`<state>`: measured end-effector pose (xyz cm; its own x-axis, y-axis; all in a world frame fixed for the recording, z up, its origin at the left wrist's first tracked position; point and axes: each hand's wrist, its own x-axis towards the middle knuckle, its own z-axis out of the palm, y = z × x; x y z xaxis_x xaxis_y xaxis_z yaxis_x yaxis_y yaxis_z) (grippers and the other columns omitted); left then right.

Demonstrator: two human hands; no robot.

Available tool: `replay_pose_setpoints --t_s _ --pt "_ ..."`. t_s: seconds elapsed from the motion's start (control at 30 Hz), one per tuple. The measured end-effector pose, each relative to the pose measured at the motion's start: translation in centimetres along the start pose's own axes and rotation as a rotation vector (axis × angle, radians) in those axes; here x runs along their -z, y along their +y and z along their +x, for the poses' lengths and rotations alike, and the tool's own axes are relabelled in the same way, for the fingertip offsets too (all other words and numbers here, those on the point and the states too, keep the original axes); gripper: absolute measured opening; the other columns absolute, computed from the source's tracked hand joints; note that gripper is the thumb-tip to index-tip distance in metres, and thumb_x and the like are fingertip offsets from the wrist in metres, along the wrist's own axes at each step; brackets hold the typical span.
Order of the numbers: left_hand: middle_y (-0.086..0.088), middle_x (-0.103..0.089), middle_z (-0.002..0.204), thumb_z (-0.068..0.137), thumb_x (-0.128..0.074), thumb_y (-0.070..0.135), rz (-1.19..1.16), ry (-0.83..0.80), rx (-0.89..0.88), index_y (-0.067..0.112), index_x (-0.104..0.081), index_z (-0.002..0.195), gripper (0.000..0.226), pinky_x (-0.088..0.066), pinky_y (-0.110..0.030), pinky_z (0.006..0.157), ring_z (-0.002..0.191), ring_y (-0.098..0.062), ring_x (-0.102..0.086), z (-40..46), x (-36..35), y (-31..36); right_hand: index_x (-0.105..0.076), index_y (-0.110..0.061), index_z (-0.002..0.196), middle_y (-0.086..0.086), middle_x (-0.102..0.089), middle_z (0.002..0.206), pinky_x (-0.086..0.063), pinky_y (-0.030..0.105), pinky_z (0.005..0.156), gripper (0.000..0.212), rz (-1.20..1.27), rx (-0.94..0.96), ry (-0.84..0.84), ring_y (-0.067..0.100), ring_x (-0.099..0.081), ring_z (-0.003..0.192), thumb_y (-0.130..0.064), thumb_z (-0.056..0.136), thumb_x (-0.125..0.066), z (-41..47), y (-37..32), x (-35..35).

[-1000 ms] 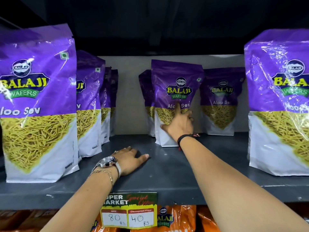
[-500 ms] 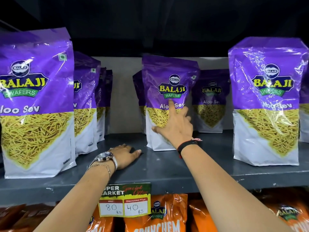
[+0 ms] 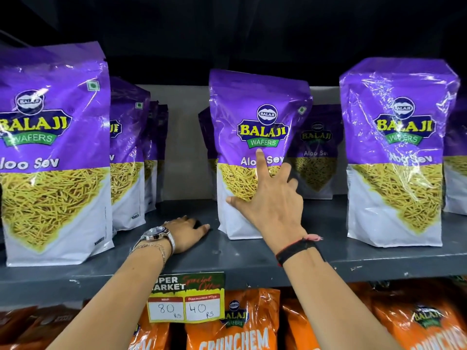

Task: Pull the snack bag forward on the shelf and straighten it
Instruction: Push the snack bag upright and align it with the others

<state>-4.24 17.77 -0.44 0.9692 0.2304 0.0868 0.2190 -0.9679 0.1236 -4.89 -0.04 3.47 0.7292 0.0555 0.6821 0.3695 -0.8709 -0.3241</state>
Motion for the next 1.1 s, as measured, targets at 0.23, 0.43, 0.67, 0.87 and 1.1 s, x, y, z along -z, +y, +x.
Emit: replay_pose_setpoints --t_s 0.23,0.43,0.67,0.87,1.1 --pt "-0.012 -0.038 0.148 0.093 -0.024 0.052 0.012 0.020 -0.026 0.019 -0.042 0.137 0.058 -0.030 -0.035 0.111 0.134 -0.029 -0.037 0.0 0.0 -0.1 -0.004 -0.034 0.147 0.014 -0.032 0.128 -0.033 0.032 0.061 0.105 -0.022 0.000 0.040 0.033 -0.046 0.103 -0.068 0.067 -0.064 -1.7 -0.1 1.2" --pt "-0.012 -0.041 0.145 0.093 -0.024 0.052 0.012 0.022 -0.046 0.018 -0.045 0.135 0.057 -0.033 -0.036 0.110 0.131 -0.030 -0.041 0.0 -0.1 -0.3 -0.006 -0.036 0.146 0.013 -0.034 0.125 -0.031 0.031 0.059 0.106 -0.024 -0.002 0.071 0.031 -0.046 0.100 -0.072 0.064 -0.063 -2.9 -0.2 2.1" --pt "-0.011 -0.036 0.150 0.093 -0.024 0.053 0.005 0.028 -0.049 0.020 -0.042 0.137 0.058 -0.029 -0.037 0.114 0.136 -0.028 -0.035 0.3 -0.3 -0.5 -0.003 -0.036 0.146 0.012 -0.033 0.123 -0.030 0.030 0.057 0.105 -0.040 -0.001 0.074 0.028 -0.045 0.096 -0.074 0.064 -0.059 -4.1 -0.4 3.3" --pt "-0.010 -0.036 0.150 0.092 -0.024 0.053 -0.001 0.036 -0.049 0.022 -0.043 0.136 0.057 -0.029 -0.038 0.113 0.136 -0.028 -0.036 0.4 -0.4 -0.6 -0.004 -0.036 0.145 0.010 -0.034 0.119 -0.028 0.029 0.056 0.105 -0.051 0.019 0.081 0.027 -0.044 0.094 -0.075 0.064 -0.057 -5.1 -0.6 4.3" --pt "-0.008 -0.034 0.152 0.093 -0.022 0.052 0.009 0.023 -0.056 0.024 -0.041 0.138 0.056 -0.028 -0.039 0.115 0.137 -0.026 -0.034 0.4 -0.3 -0.6 -0.003 -0.037 0.145 0.008 -0.033 0.115 -0.024 0.029 0.053 0.105 -0.057 0.026 0.070 0.024 -0.036 0.086 -0.077 0.063 -0.056 -5.9 -0.6 5.3"
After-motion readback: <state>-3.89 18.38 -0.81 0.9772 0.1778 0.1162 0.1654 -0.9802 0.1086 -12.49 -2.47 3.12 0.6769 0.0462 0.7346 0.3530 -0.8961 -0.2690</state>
